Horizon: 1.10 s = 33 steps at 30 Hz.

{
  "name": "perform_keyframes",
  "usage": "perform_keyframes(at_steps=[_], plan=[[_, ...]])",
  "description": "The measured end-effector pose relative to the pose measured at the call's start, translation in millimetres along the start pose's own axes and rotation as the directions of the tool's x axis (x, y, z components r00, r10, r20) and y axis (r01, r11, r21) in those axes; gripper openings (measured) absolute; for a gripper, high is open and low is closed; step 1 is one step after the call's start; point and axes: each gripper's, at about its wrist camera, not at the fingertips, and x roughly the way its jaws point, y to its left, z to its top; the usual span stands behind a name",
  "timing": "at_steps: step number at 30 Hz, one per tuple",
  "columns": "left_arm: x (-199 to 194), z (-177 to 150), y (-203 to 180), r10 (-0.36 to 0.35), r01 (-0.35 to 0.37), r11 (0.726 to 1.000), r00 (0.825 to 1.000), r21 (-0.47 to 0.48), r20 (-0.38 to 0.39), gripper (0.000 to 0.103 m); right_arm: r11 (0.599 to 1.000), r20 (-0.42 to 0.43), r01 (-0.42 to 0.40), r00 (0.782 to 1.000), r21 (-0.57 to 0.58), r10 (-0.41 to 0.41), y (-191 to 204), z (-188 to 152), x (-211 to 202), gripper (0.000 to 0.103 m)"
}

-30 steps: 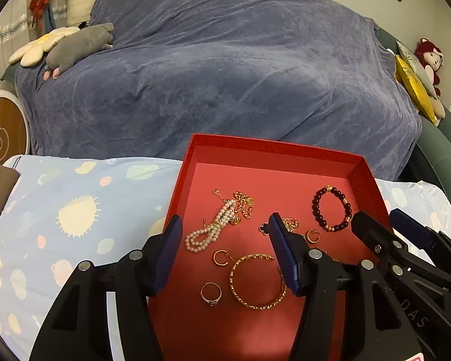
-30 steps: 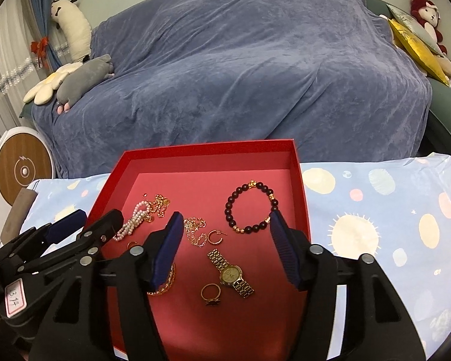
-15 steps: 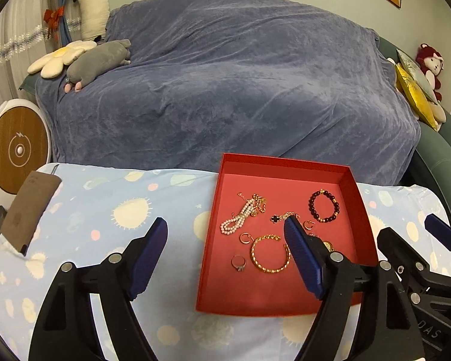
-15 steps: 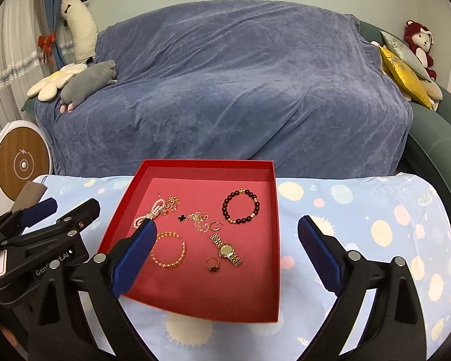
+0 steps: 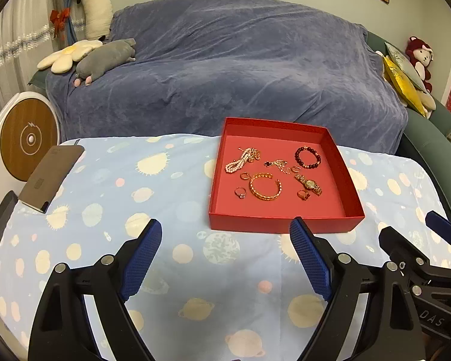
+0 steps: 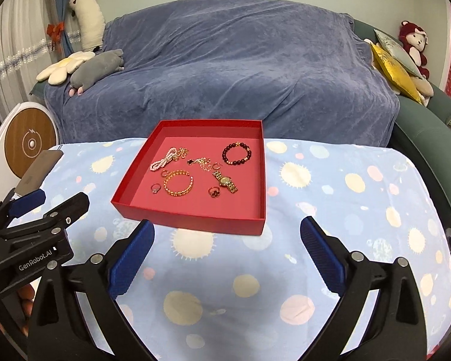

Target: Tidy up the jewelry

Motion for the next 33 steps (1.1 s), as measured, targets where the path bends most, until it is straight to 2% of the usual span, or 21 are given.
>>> perform_keyframes(at_steps=[9,13,33], plan=[[-0.1,-17.6,-3.8,0.005,-0.006,1.0,1.0,0.02,0.018,0.084,1.0,-0.005,0.018,1.0,-0.017,-0.018,6.2,-17.9,3.3,0.097],[2.3,-19.6,-0.8,-0.01,0.01,1.0,1.0,0.013,0.011,0.084,0.999,-0.002,0.026,1.0,-0.019,-0.026,6.0,-19.5,5.0,0.097],[-6.6,-24.3,-5.4,0.015,-0.015,1.0,0.999,0.011,0.034,0.084,0.998,0.015,0.054,0.998,-0.036,-0.054,3.6,-29.4,-4.5,0.098]])
